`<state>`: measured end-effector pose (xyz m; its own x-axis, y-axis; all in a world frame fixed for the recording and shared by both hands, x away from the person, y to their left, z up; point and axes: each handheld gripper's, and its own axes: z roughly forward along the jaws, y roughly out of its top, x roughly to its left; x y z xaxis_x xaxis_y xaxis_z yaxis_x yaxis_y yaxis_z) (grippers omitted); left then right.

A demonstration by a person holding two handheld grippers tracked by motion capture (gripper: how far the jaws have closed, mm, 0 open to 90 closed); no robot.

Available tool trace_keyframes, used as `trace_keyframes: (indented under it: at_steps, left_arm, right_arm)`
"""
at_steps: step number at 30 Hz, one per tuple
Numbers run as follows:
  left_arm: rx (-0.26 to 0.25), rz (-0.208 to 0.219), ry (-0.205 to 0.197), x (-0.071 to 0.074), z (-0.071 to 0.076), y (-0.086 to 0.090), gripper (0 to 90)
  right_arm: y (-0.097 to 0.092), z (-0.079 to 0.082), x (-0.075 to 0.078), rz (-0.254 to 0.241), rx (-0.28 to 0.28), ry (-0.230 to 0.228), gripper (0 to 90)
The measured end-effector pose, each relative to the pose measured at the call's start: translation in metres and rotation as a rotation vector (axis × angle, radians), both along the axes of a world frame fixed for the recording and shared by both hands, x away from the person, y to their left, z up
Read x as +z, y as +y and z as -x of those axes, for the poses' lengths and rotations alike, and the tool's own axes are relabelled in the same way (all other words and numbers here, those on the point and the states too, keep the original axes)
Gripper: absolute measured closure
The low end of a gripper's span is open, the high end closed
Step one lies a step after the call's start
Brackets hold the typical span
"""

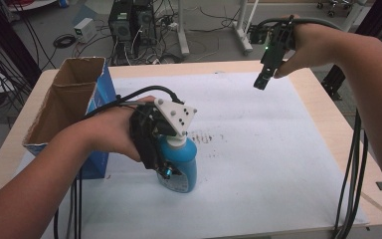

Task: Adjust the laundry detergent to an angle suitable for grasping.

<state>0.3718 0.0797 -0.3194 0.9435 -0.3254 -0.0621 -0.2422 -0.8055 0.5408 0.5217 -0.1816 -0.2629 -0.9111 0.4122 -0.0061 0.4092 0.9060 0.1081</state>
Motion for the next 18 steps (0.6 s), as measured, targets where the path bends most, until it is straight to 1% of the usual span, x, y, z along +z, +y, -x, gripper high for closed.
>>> trace_keyframes:
  at_steps: [5,8,13,18]
  left_arm:
    - [0.009,-0.015,-0.011,0.001,0.002,0.000,32.6]
    - [0.015,-0.014,-0.012,0.002,0.002,0.000,30.8]
    - [0.043,-0.024,-0.011,0.006,0.005,0.002,27.0]
    - [0.058,-0.042,-0.032,0.011,0.007,0.003,25.6]
  right_arm:
    - [0.001,0.000,0.000,0.000,0.007,0.001,1.3]
    - [0.002,0.000,0.000,-0.005,0.006,0.001,1.3]
    - [0.001,0.000,-0.001,-0.001,0.008,0.002,1.3]
    - [0.002,0.000,-0.001,-0.004,0.013,0.003,1.3]
